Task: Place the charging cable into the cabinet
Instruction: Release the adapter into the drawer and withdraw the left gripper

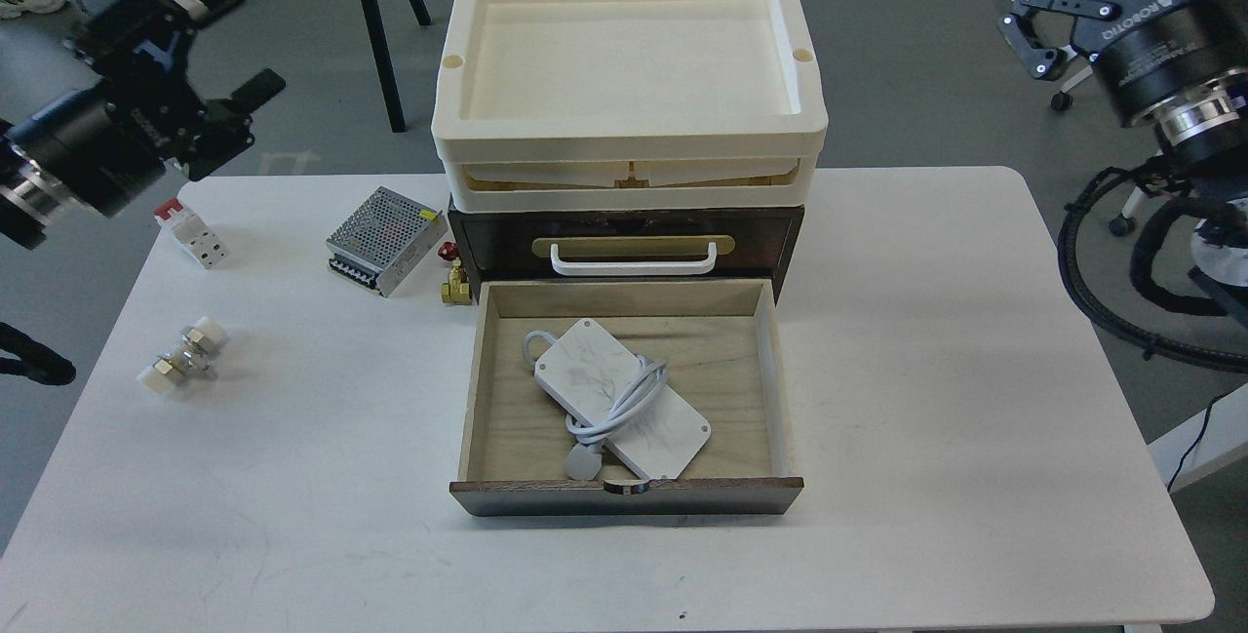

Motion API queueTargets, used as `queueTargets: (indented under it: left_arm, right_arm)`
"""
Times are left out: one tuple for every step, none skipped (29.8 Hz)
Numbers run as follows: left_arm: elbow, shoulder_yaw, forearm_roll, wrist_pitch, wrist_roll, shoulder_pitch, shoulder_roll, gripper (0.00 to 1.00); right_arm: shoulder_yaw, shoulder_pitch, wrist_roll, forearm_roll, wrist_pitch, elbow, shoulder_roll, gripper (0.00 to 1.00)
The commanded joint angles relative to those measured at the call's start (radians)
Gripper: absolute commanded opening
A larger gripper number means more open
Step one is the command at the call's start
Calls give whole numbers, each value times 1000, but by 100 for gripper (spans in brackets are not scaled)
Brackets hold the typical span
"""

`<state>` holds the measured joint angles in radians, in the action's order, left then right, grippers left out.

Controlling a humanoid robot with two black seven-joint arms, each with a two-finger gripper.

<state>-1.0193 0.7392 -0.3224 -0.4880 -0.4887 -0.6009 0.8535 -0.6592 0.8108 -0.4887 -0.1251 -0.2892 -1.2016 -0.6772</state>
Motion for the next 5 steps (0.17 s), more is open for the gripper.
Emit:
queueTargets:
  left_arm:
    - [152, -11, 400, -1, 0, -101, -137, 100]
    - [166, -9, 417, -1, 0, -120, -161, 100]
    - [169, -9, 419, -1, 0, -126, -174, 100]
    - [169, -11, 419, -1, 0, -128, -177, 100]
    - [168, -11, 419, -1, 0, -131, -177, 100]
  right_arm:
    - [-59, 1, 0, 1, 9, 39, 109, 100]
    - [-80, -5, 0, -1, 5, 45, 131, 100]
    - [-92, -10, 0, -2, 4, 42, 136, 100]
    - [-105, -19, 0, -2, 4, 40, 137, 100]
    - [-112, -22, 0, -2, 5, 40, 137, 100]
